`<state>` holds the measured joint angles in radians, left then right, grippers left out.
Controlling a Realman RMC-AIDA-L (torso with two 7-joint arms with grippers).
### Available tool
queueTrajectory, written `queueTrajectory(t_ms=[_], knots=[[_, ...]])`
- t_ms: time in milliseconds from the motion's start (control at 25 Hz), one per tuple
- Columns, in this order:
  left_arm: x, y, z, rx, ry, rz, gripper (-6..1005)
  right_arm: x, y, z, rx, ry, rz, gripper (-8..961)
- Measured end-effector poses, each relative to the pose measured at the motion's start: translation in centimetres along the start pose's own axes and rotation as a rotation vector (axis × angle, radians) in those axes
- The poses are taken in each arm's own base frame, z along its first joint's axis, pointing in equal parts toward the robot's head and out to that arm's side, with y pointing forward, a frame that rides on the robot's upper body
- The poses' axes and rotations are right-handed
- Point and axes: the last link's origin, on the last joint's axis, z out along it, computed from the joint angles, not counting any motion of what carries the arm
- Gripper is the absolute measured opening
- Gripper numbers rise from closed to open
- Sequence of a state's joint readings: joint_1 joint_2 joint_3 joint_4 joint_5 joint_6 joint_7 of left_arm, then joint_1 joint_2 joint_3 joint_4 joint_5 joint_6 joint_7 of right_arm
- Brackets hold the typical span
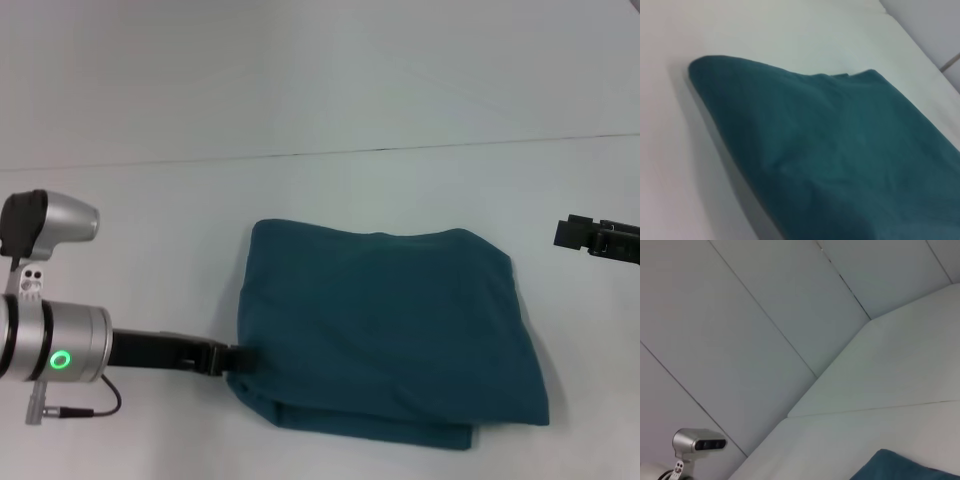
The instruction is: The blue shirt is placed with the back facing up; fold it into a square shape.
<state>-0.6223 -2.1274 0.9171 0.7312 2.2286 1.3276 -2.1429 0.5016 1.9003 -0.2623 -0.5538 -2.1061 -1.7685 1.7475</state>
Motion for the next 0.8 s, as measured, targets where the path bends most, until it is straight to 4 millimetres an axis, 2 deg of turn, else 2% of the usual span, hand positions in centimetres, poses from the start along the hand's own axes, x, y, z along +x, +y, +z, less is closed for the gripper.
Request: queueTrajectory(t_ms=[40,520,800], knots=[[0.2,-0.1,-0.1,0.007,0.005,0.001,57,0.0,0.0,0.0,0.001,0.000,0.000,927],[2.0,-1.3,-0.9,0.076,0.057,0.013,51,-0.1,-0.1,0.2,0.006,-0.002,0.000,927],[1.8,-2.1,-1.8,0.096,0.081,-0.032,52,-0.2,-0.1,0.4,0.007,0.002,-0.002,927]])
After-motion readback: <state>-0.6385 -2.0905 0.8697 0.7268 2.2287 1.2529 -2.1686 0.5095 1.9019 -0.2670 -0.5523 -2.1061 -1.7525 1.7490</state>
